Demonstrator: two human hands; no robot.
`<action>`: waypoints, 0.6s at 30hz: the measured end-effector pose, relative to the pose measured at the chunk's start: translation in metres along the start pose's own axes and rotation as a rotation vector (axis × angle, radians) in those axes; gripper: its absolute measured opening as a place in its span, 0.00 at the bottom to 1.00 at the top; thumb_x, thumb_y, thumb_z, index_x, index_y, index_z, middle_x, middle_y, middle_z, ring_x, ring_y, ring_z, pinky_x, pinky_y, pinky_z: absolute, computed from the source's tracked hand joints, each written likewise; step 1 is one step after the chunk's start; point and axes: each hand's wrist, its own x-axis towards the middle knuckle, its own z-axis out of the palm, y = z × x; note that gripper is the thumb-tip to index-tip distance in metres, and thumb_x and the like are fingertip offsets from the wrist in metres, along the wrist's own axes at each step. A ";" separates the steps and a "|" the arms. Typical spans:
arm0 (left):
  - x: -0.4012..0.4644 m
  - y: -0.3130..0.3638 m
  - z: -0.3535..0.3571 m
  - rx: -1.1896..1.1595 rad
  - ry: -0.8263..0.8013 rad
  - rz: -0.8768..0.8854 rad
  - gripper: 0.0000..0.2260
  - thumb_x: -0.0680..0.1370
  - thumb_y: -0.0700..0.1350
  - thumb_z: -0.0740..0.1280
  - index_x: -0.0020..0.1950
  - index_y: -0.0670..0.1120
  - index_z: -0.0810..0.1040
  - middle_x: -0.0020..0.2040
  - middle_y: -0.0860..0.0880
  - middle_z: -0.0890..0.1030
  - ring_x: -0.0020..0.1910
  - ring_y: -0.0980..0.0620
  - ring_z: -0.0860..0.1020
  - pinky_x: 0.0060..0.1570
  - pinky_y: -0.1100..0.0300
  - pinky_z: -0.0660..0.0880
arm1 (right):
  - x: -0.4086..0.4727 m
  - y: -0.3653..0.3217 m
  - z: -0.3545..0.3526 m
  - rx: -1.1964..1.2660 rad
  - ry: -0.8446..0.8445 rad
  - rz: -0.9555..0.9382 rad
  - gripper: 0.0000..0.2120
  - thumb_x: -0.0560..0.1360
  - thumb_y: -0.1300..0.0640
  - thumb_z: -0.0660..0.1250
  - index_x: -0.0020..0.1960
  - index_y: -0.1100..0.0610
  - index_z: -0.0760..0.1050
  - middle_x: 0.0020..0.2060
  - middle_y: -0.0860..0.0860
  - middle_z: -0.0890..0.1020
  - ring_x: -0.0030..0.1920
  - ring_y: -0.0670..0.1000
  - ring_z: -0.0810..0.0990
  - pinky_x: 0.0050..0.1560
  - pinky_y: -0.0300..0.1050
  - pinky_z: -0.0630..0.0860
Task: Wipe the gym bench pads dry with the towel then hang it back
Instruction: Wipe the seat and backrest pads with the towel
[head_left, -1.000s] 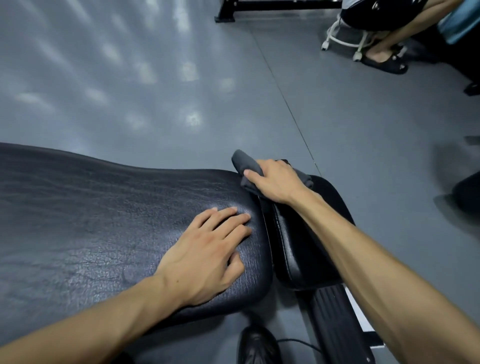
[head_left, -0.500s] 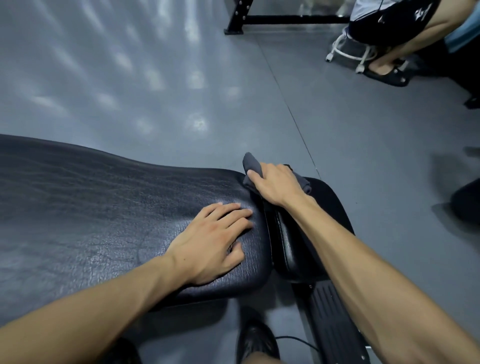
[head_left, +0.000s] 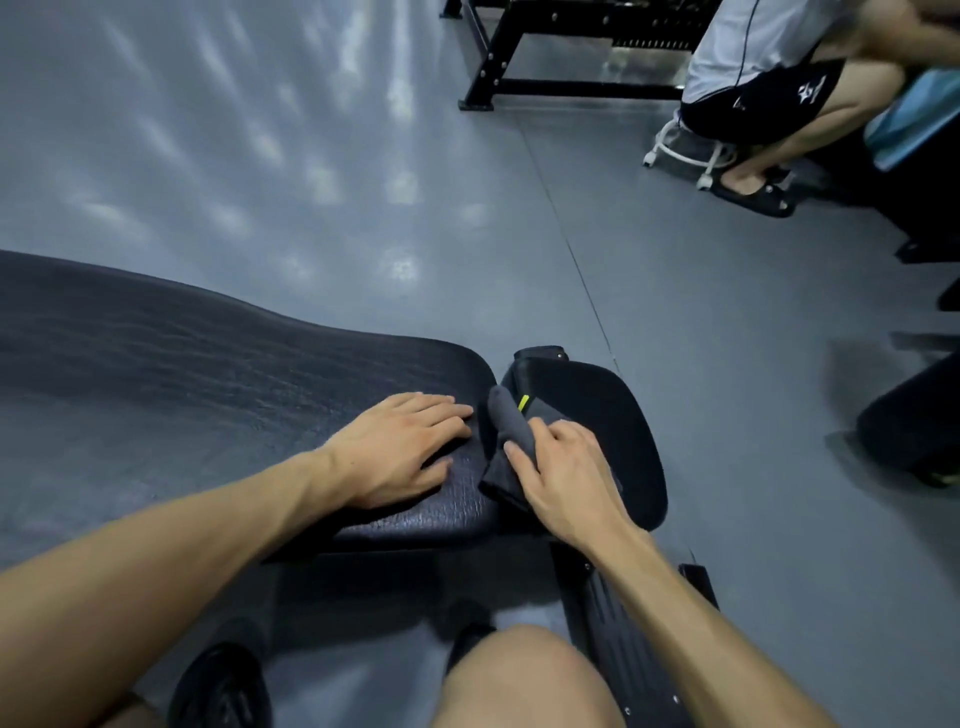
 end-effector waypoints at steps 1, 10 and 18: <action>-0.006 -0.003 -0.005 0.007 0.007 -0.021 0.22 0.79 0.57 0.55 0.68 0.51 0.76 0.77 0.52 0.70 0.77 0.49 0.67 0.76 0.51 0.62 | -0.004 0.001 -0.006 0.020 -0.045 -0.005 0.15 0.82 0.46 0.59 0.44 0.55 0.71 0.37 0.56 0.79 0.43 0.59 0.78 0.53 0.53 0.72; -0.064 -0.045 0.003 0.159 0.001 -0.102 0.27 0.84 0.61 0.45 0.80 0.53 0.66 0.80 0.51 0.64 0.79 0.47 0.63 0.77 0.50 0.51 | 0.102 0.019 -0.075 0.404 -0.268 0.322 0.17 0.81 0.47 0.60 0.40 0.57 0.74 0.40 0.54 0.83 0.46 0.57 0.80 0.50 0.51 0.75; -0.061 -0.051 0.005 0.102 0.018 -0.086 0.26 0.84 0.61 0.48 0.80 0.55 0.64 0.81 0.52 0.62 0.80 0.49 0.60 0.78 0.50 0.51 | 0.157 0.010 -0.031 0.348 -0.121 0.208 0.12 0.84 0.47 0.57 0.49 0.54 0.72 0.50 0.55 0.82 0.55 0.60 0.77 0.50 0.50 0.69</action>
